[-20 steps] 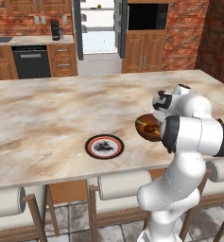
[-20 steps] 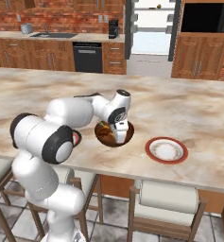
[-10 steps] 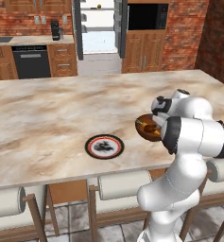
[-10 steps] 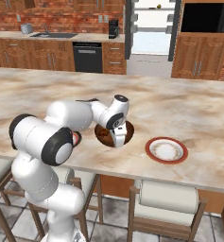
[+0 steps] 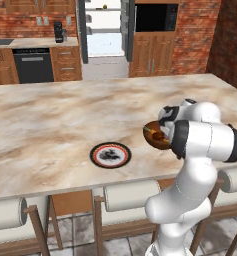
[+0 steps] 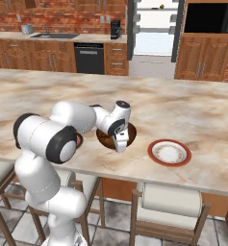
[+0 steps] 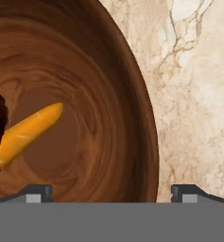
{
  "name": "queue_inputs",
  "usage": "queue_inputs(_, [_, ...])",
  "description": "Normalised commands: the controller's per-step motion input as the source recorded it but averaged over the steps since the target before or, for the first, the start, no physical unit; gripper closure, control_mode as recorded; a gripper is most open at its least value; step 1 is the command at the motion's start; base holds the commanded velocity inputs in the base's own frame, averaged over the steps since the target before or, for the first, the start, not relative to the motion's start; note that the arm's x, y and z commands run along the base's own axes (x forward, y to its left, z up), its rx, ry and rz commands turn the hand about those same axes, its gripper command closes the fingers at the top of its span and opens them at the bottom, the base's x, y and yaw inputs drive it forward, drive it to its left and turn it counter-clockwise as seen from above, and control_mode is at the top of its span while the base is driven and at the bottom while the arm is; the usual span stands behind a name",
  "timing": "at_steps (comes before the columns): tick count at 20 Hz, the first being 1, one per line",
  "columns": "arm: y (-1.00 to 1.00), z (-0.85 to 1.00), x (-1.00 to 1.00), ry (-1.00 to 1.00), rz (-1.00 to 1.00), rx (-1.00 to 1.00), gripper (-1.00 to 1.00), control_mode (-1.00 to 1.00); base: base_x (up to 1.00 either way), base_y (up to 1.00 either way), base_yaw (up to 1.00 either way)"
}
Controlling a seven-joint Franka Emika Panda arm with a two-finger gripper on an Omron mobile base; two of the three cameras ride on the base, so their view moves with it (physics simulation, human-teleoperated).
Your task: Pick the chicken drumstick and carrot from their plates and place them in the bowl. Then put the bowl in the fridge.
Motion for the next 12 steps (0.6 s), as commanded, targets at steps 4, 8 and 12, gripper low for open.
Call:
queue_inputs(4, [0.0,-0.22,0.01,0.0,-0.03,0.0,-1.0,-1.0,0.0,0.0,0.0])
queue_inputs(8, [0.01,-0.19,0.02,0.0,-0.06,0.0,1.0,-1.0,0.0,0.0,0.0])
queue_inputs(12, [0.0,-0.05,0.04,-0.01,-0.06,0.0,1.0,-1.0,0.0,0.0,0.0])
